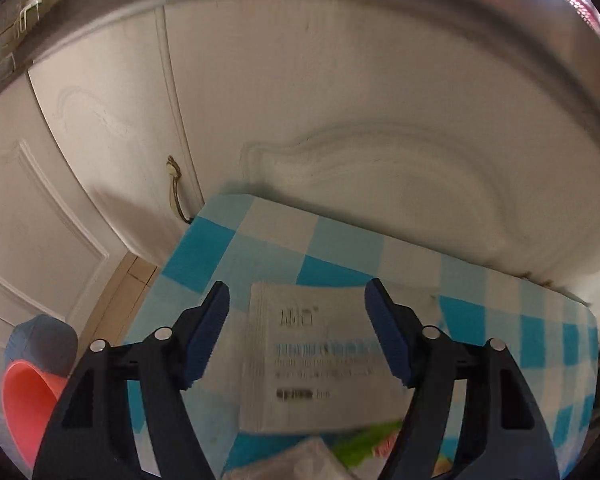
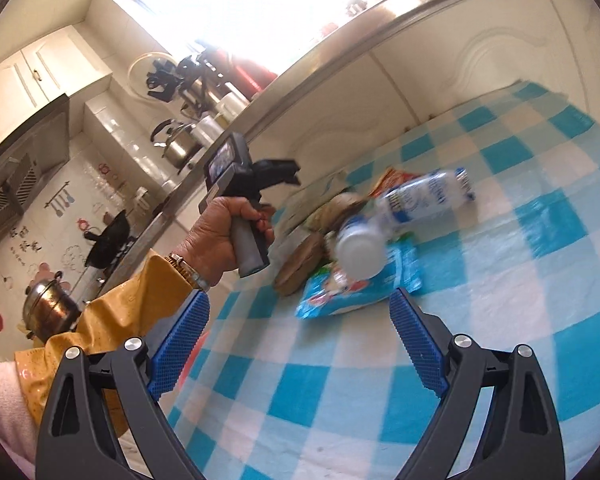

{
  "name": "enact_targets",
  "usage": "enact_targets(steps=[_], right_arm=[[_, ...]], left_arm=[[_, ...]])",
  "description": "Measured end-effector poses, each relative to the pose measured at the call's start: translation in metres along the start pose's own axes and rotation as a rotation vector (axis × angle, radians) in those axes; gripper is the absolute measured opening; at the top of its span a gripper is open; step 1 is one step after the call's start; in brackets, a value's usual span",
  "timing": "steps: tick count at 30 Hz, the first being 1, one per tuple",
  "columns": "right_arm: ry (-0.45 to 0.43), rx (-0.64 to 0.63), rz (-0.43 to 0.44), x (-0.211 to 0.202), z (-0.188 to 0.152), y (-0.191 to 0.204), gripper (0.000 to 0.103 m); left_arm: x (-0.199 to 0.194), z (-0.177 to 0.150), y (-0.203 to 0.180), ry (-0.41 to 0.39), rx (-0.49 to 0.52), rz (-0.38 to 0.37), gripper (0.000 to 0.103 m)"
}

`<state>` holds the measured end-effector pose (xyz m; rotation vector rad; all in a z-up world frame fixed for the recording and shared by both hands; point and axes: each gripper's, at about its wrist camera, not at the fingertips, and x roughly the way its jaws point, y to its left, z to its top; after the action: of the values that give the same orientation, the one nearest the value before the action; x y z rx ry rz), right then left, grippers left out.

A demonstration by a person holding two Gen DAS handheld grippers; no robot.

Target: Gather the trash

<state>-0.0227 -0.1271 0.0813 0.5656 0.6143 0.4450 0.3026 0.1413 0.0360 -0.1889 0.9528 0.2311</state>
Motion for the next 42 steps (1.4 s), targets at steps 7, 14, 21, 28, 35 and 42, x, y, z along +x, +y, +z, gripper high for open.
enact_targets(steps=[7,14,21,28,35,42], right_arm=[[-0.004,0.026,-0.093,-0.003,0.012,-0.027,0.091],[0.000,-0.028,-0.208,-0.009,0.034,-0.044,0.091],[0.028,-0.104,-0.261,0.007,0.059,-0.053,0.091],[0.071,-0.123,-0.288,0.031,0.073,-0.065,0.091],[0.082,-0.094,-0.278,0.031,0.070,-0.073,0.091],[0.071,-0.113,-0.325,0.025,0.076,-0.081,0.091]], left_arm=[[0.030,0.010,-0.008,0.076,0.008,0.049,0.067],[0.019,-0.013,-0.023,0.074,0.125,0.047,0.063],[-0.013,-0.059,-0.041,0.077,0.244,-0.038,0.058],[-0.044,-0.101,-0.044,0.081,0.297,-0.109,0.058],[-0.078,-0.148,-0.050,0.082,0.390,-0.174,0.058],[-0.102,-0.162,-0.036,0.034,0.396,-0.281,0.059]])
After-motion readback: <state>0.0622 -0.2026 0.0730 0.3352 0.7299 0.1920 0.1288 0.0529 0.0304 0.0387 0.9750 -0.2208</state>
